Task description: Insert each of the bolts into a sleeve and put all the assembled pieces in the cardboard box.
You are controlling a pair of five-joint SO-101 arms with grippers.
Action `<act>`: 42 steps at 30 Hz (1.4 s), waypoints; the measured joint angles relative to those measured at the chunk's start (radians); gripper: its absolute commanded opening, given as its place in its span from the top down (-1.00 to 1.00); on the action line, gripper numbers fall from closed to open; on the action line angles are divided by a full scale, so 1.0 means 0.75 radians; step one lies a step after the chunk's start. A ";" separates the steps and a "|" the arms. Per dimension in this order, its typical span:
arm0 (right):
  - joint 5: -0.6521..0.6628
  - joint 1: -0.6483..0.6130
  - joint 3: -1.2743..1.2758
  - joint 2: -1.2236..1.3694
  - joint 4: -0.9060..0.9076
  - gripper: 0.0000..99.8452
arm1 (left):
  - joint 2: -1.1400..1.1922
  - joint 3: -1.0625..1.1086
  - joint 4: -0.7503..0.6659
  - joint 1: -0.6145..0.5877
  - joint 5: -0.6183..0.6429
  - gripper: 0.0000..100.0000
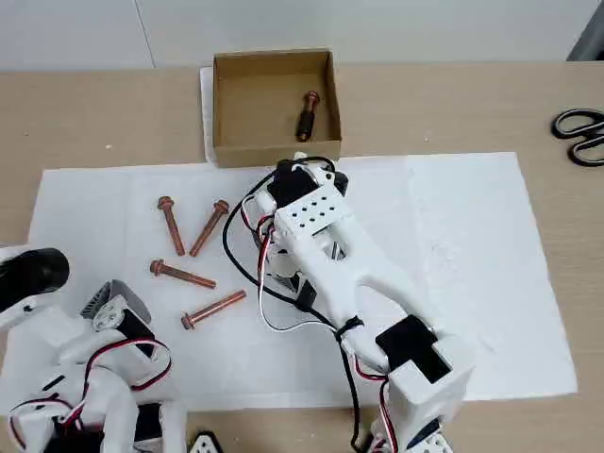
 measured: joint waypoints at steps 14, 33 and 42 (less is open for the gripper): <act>0.000 0.000 0.004 0.051 -0.053 0.56 | 0.000 0.000 0.000 0.000 0.000 0.99; 0.000 0.000 0.002 0.229 -0.180 0.56 | 0.000 0.033 0.000 0.000 0.000 0.99; 0.000 0.000 0.002 0.229 -0.207 0.56 | 0.000 0.041 0.000 0.000 0.000 0.99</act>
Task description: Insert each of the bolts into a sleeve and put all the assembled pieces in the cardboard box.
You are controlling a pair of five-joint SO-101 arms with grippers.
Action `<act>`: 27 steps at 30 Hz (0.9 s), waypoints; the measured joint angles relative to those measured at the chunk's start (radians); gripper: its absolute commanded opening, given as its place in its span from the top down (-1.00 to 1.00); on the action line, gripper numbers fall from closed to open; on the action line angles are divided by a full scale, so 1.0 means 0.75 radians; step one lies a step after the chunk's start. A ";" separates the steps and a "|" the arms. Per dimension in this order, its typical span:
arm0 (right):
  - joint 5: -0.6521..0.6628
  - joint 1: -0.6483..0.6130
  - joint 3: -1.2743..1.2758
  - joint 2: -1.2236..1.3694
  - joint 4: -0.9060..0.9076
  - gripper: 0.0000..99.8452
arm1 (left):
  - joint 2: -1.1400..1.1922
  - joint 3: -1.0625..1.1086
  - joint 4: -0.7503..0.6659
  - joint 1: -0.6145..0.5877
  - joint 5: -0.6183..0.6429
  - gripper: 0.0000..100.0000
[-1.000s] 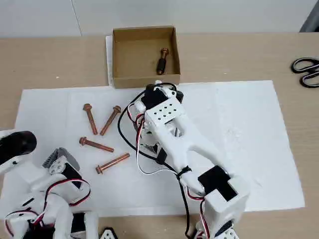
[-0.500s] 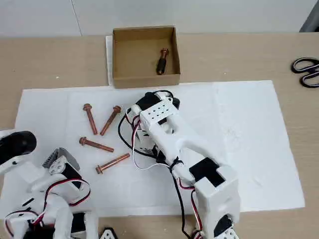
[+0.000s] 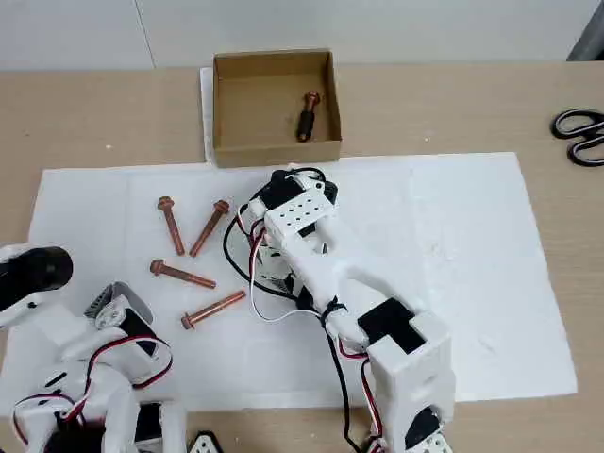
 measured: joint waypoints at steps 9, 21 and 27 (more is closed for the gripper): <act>0.000 0.000 0.000 0.000 0.000 0.58 | 0.000 0.000 0.000 0.000 0.000 0.99; 0.000 0.008 0.002 -0.002 0.002 0.97 | 0.000 0.004 0.000 0.000 0.000 0.99; 0.000 0.008 0.002 -0.002 0.002 0.96 | 0.000 0.004 0.000 0.000 0.000 0.99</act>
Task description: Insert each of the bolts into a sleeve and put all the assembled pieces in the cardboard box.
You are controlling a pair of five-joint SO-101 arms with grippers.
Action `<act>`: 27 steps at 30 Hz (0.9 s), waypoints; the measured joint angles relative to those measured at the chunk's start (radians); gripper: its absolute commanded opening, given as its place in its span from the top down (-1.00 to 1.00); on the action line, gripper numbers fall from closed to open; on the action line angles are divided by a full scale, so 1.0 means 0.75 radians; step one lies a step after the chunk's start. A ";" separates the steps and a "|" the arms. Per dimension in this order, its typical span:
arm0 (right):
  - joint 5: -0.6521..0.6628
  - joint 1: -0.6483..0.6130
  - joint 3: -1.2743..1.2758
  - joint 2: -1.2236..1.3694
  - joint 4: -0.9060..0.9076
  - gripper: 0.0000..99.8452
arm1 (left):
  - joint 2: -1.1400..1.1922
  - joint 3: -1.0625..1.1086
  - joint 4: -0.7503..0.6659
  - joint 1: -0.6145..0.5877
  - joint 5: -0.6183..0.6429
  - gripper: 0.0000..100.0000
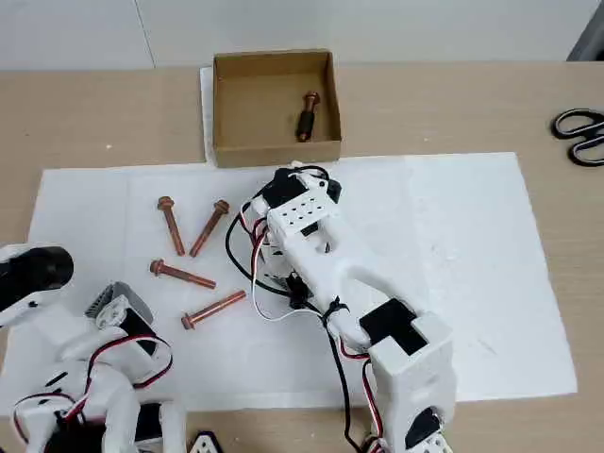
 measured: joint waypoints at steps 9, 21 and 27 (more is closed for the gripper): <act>0.027 0.000 -0.018 0.059 0.008 0.95 | 0.000 0.000 0.000 0.000 0.000 0.99; 0.031 -0.008 -0.023 0.076 0.014 0.97 | 0.000 0.016 -0.002 0.000 0.000 0.99; 0.031 -0.008 -0.057 0.080 0.043 1.00 | 0.000 0.041 -0.012 0.000 0.000 0.99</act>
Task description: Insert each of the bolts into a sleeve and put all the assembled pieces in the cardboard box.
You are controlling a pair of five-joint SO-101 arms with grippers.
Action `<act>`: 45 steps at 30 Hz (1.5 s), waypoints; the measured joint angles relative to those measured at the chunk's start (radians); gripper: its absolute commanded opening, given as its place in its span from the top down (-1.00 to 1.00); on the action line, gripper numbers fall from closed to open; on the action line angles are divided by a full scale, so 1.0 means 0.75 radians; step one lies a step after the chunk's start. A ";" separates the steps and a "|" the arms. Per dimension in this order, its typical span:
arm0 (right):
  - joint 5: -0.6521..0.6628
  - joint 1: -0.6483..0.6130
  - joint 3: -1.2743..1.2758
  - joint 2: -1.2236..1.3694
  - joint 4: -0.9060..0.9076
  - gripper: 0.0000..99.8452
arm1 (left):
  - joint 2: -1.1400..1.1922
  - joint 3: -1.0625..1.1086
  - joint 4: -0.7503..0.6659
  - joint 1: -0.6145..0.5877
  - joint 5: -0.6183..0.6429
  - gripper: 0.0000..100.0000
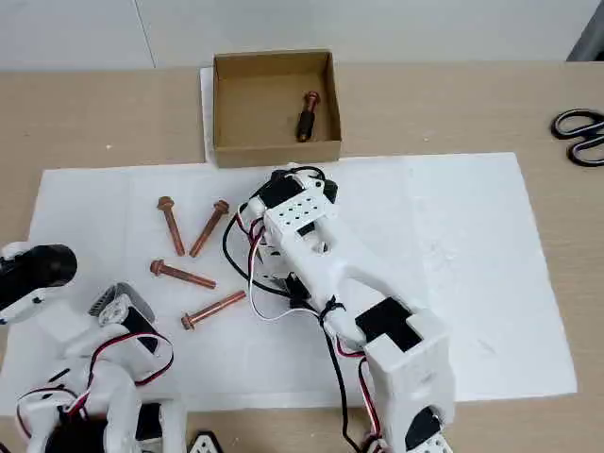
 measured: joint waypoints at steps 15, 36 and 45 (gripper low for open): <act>0.051 0.057 -0.080 -0.235 0.190 1.00 | 0.012 -0.014 -0.215 0.000 0.000 0.99; 0.219 0.526 0.405 -0.955 0.196 1.00 | 1.379 -0.773 -0.065 0.000 0.000 0.99; 0.221 0.628 0.620 -1.230 0.196 1.00 | 1.892 -1.074 0.053 0.063 0.000 0.99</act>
